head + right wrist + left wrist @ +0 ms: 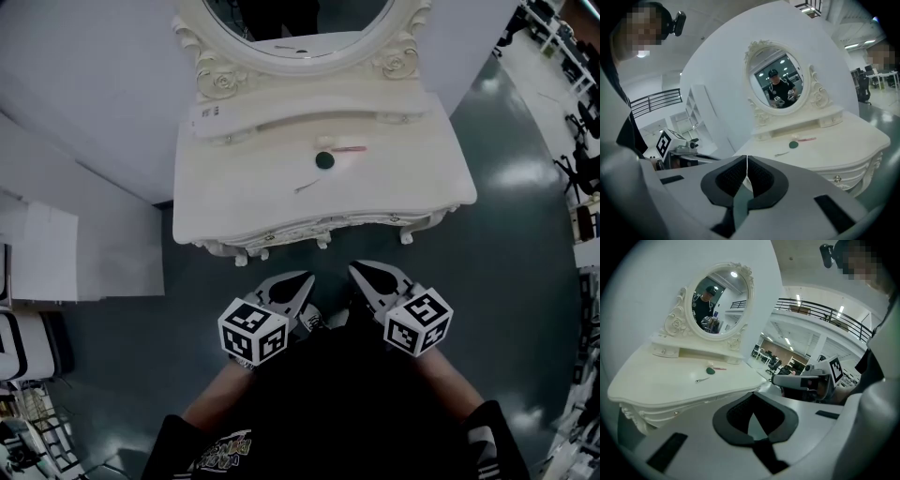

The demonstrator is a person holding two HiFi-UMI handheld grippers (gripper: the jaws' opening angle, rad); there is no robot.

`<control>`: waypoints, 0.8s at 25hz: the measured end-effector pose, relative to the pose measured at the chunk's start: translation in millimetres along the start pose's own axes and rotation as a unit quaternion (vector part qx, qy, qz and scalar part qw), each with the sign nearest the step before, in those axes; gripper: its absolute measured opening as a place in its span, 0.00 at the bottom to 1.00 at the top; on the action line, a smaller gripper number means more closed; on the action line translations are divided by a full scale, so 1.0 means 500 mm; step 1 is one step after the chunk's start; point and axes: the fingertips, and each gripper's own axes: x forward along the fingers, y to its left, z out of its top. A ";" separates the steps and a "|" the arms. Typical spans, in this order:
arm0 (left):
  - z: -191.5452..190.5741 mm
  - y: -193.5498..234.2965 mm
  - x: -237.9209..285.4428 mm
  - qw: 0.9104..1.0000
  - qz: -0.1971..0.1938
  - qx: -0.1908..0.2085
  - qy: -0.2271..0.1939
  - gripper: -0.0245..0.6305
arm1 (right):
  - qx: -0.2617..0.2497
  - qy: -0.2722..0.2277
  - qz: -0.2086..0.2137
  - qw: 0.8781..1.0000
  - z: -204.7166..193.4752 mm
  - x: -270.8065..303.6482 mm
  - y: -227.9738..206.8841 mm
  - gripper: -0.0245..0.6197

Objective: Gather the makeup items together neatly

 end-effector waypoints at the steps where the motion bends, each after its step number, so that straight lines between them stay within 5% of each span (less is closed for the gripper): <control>1: -0.001 0.005 -0.002 1.000 0.002 -0.004 -0.001 0.05 | -0.002 0.001 0.000 1.000 0.003 0.004 -0.004 0.09; 12: 0.027 0.076 -0.007 0.997 0.060 -0.039 -0.033 0.05 | -0.058 0.057 0.043 0.996 0.042 0.127 -0.070 0.09; 20: 0.056 0.125 0.035 0.992 0.094 -0.069 -0.044 0.05 | -0.144 0.128 0.086 0.977 0.049 0.241 -0.144 0.09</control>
